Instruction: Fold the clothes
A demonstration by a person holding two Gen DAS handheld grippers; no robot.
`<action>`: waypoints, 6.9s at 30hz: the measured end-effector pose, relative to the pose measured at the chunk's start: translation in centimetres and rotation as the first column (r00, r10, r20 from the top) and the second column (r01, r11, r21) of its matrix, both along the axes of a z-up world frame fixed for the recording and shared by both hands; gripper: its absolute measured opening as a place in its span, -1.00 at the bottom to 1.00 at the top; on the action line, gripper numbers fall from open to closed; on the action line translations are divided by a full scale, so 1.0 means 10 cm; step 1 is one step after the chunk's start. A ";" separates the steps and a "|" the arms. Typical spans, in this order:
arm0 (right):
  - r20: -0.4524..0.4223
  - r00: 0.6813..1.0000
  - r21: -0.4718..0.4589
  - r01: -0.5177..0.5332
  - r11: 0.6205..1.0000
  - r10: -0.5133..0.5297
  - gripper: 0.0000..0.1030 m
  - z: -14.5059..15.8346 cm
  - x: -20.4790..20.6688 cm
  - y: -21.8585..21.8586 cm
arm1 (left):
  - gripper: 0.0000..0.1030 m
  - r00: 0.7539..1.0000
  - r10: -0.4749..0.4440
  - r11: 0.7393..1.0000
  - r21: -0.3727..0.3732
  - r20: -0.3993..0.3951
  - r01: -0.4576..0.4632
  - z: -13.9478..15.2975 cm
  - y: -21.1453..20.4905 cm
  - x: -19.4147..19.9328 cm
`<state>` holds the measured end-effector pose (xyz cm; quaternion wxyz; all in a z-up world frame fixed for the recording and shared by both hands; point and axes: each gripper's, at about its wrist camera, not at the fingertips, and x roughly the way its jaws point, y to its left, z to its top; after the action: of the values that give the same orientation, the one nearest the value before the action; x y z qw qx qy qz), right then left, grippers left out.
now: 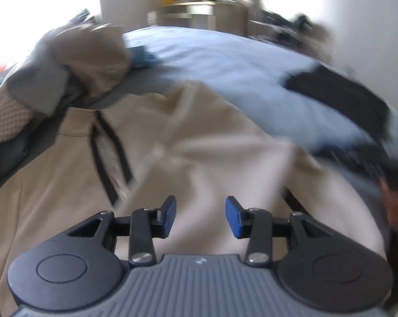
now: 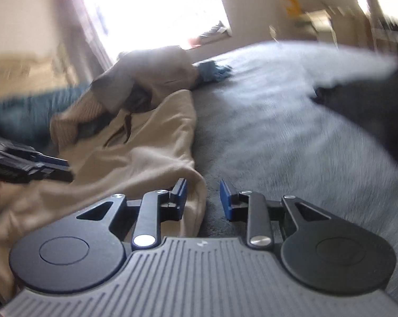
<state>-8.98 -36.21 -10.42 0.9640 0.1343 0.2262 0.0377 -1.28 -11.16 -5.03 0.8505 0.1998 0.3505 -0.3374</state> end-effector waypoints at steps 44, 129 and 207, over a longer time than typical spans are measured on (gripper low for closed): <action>-0.054 0.970 -0.622 -0.217 0.752 0.236 -0.95 0.42 0.00 0.73 | -0.39 0.980 0.196 0.949 -0.247 -0.020 -0.195 -0.18 0.86 -0.64; -0.400 0.902 -0.235 -0.274 0.933 0.164 -0.58 0.14 0.82 0.22 | 0.39 0.884 0.450 0.883 -0.211 0.128 -0.419 -0.67 0.69 -0.16; -0.235 0.873 -0.047 -0.449 0.892 0.427 -0.48 0.23 1.09 2.50 | 0.67 0.839 0.542 0.817 -0.265 0.051 -0.512 -0.63 1.60 -0.55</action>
<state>1.93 -11.22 -8.15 0.9051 0.0343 0.3570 0.2285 -6.73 4.80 -11.29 0.9485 0.0108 0.2949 -0.1154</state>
